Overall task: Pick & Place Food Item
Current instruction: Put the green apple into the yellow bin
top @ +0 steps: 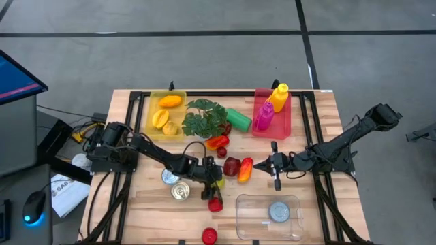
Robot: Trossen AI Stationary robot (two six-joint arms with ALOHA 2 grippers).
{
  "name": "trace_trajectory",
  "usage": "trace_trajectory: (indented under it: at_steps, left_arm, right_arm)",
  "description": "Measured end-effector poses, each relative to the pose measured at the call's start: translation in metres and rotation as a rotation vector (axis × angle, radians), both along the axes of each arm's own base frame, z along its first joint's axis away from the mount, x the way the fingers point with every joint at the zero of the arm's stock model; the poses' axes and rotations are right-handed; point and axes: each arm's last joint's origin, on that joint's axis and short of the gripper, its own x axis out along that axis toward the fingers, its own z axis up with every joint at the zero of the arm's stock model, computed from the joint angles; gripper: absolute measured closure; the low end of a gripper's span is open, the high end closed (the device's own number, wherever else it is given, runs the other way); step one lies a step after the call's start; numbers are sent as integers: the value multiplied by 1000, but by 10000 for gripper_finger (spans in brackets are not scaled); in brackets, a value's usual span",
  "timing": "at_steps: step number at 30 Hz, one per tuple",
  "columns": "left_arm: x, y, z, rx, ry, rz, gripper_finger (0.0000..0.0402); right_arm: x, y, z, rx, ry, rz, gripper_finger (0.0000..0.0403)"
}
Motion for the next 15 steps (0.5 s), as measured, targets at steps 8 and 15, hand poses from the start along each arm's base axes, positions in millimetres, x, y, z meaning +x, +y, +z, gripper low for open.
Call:
trace_trajectory:
  at_steps: [8,15]
  left_arm:
    - [-5,1,22,-30,-33,-12,87]
    - [-28,9,76,-17,-106,32,92]
  right_arm:
    - [0,0,0,0,0,0,403]
    - [0,0,0,0,0,0,403]
